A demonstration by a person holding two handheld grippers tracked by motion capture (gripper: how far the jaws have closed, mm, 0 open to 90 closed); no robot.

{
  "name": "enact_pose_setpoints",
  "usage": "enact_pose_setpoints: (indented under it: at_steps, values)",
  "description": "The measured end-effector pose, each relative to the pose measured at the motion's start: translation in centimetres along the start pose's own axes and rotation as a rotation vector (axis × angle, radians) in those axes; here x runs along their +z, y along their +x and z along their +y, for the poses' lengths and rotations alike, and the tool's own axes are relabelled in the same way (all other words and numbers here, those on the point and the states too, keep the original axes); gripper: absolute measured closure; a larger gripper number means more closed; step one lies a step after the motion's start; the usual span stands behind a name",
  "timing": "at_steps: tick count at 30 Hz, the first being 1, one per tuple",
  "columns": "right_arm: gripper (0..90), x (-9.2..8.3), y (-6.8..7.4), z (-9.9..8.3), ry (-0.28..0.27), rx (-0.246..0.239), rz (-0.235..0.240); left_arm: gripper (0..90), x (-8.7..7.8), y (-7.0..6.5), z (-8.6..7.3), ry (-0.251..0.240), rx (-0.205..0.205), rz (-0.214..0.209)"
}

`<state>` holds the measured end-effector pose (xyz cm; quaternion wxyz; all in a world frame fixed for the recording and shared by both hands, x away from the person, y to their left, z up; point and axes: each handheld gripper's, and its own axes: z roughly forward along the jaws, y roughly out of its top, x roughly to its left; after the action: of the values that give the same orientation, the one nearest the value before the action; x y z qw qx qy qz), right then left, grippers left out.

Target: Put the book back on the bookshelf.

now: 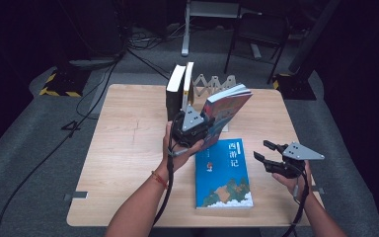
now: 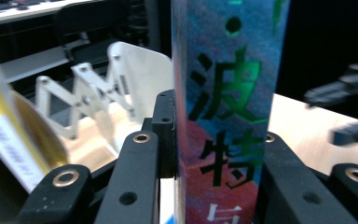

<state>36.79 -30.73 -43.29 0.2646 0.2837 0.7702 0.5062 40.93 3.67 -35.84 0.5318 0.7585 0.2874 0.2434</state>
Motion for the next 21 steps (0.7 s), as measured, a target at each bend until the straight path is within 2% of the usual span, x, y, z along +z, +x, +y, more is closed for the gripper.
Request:
enact_pose_setpoints:
  at_steps: [4, 7, 8, 10, 15, 16, 17, 18, 21]
  values:
    - [41.7, 0.1, 0.2, 0.0, 0.008, -0.015, 0.005, 73.6, 0.4, 1.1, 0.4, 0.005, -0.005, 0.059]
    - [41.7, 0.1, 0.3, -0.1, 0.009, -0.016, 0.008, 73.6, 0.3, 2.0, 0.5, -0.015, -0.028, 0.094]
    - [41.7, 0.2, 0.3, -0.2, 0.013, -0.014, 0.01, 73.6, 0.3, 2.0, 0.5, -0.015, -0.028, 0.094]
    - [41.7, 0.3, 0.2, -0.2, 0.019, -0.013, 0.008, 73.6, 0.5, 2.5, 0.6, -0.017, -0.021, 0.144]
    - [41.6, 0.4, 0.5, -0.2, 0.021, -0.027, 0.01, 73.6, 1.0, 3.3, 0.4, -0.02, -0.022, 0.179]
    - [41.7, 0.4, 0.5, -0.2, 0.021, -0.032, 0.01, 73.6, 1.2, 3.6, 0.1, -0.031, -0.041, 0.172]
    - [41.6, 0.4, 0.5, -0.2, 0.024, -0.031, 0.014, 73.6, 1.4, 3.8, -0.1, -0.031, -0.037, 0.18]
    - [41.6, 0.4, 0.5, -0.2, 0.027, -0.033, 0.015, 73.6, 1.7, 3.9, -0.7, -0.03, -0.053, 0.183]
    - [41.6, 0.5, 0.5, -0.3, 0.027, -0.037, 0.016, 73.6, 2.1, 4.0, -1.5, -0.024, -0.044, 0.201]
